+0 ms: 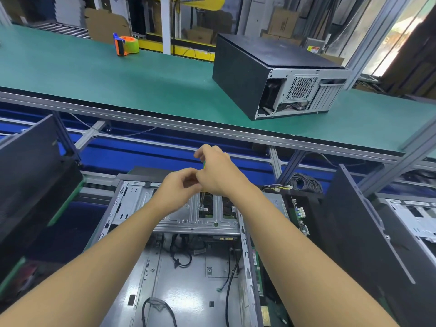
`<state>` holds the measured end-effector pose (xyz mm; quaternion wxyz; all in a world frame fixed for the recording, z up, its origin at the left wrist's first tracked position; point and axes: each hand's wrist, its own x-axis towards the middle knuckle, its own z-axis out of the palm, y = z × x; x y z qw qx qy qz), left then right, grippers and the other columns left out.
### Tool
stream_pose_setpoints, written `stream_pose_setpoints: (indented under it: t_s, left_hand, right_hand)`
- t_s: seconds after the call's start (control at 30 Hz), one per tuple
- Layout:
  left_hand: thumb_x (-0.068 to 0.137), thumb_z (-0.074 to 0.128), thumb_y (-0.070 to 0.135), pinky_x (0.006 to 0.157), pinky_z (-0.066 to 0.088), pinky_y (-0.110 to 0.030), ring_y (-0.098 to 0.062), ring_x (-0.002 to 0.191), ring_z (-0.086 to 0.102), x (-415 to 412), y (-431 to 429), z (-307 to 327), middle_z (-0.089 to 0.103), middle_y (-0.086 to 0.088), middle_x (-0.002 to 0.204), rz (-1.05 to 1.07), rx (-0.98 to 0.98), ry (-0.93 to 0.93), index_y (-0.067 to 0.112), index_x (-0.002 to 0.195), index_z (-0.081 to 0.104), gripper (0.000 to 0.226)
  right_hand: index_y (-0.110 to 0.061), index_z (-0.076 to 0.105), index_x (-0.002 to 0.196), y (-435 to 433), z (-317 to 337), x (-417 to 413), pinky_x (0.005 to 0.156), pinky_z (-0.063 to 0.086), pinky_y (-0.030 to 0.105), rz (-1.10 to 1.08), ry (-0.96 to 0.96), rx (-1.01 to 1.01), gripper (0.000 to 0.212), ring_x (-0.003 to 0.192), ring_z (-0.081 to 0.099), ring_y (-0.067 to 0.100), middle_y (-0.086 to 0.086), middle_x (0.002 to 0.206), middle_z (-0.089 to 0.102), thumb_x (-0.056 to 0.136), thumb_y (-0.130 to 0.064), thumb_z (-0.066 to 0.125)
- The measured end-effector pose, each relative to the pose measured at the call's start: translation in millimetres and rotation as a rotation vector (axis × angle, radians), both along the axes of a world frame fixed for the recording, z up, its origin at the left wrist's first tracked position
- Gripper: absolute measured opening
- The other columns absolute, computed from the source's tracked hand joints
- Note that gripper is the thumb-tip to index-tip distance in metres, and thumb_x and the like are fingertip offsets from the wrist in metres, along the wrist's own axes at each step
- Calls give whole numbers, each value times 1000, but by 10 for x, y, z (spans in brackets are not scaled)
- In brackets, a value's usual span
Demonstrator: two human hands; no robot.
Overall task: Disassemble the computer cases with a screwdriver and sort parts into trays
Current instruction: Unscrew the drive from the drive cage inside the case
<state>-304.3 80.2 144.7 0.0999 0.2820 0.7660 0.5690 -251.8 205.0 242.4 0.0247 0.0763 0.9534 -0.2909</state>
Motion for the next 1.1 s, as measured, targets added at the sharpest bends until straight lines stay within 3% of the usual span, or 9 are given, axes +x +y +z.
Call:
stream_pose_setpoints:
  t_s: [0.13,0.23,0.3,0.5,0.6,0.73,0.87,0.97,1.1]
  left_hand:
    - [87,69,9,53,41,-6,8,59,56,6,37,27,64,25,68,-40,-30,-14,40,85,64,32]
    - [89,68,19,62,43,-8,3,74,57,18,75,19,61,22,88,-66,-69,34,50,85,62,33]
    - [85,70,28,67,44,-9,0,80,56,17,80,-21,58,12,94,-69,-61,43,47,87,61,21]
    - [90,71,18,88,52,-32,-14,98,66,-18,-43,-161,72,12,99,-39,-20,-104,35,107,67,25]
    - [90,70,12,71,49,-13,-1,83,69,6,-26,-119,75,18,88,-43,-35,-68,48,86,71,36]
    - [77,81,22,60,42,-7,5,67,59,-2,31,-113,69,15,76,58,-107,-33,38,78,66,22]
    - [78,82,26,69,45,-21,-6,76,55,-14,30,-146,60,1,91,12,-192,39,34,89,64,22]
    - [83,79,19,71,40,-16,-2,73,53,-36,-65,-257,57,8,91,-28,-329,104,28,102,66,25]
    - [86,76,25,73,42,-17,-4,78,55,28,-51,-409,61,7,95,-12,-564,146,22,118,70,32]
  right_hand:
    - [-20,45,132,-18,-48,22,78,40,37,-34,20,80,41,124,33,23,1,131,37,98,-42,50]
    - [-17,42,134,-38,-67,42,73,40,40,-112,69,270,50,105,48,30,6,127,44,101,-54,43]
    - [-16,43,131,-55,-77,48,70,38,38,-112,87,278,38,91,52,31,6,122,47,104,-43,43]
    - [-24,47,117,-25,-41,1,64,33,30,-7,-1,-6,30,112,34,20,-5,113,39,91,-10,54]
    - [-25,49,110,-45,-77,5,65,36,29,-15,27,7,16,112,39,23,-3,112,42,95,-28,53]
    - [-28,51,123,-62,-100,32,73,38,37,-100,120,258,40,104,44,24,0,116,46,98,-59,46]
    - [-16,49,119,-82,-100,30,69,38,36,-114,149,238,29,93,55,28,2,106,51,101,-37,51]
    - [-15,49,119,-27,-65,19,72,37,36,-111,96,99,28,103,49,30,-2,105,47,92,-16,53]
    - [-24,47,107,9,-65,59,65,36,34,-74,39,-13,17,102,49,28,-3,109,42,92,-20,53]
